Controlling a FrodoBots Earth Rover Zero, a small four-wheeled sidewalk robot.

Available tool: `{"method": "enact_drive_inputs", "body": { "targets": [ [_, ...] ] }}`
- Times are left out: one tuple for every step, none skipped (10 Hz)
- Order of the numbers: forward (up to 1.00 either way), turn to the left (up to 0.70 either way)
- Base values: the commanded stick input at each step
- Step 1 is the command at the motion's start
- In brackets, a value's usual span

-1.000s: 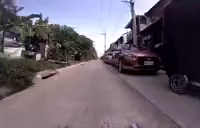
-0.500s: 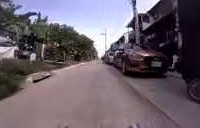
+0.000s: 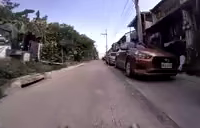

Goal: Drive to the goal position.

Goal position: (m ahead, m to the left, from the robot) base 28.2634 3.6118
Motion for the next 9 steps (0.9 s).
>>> {"method": "enact_drive_inputs", "body": {
  "targets": [
    [1.0,0.02],
    [1.0,0.02],
    [1.0,0.02],
    [1.0,0.02],
    [1.0,0.02],
    [1.0,0.02],
    [1.0,0.02],
    [1.0,0.02],
    [1.0,0.02]
  ]
}}
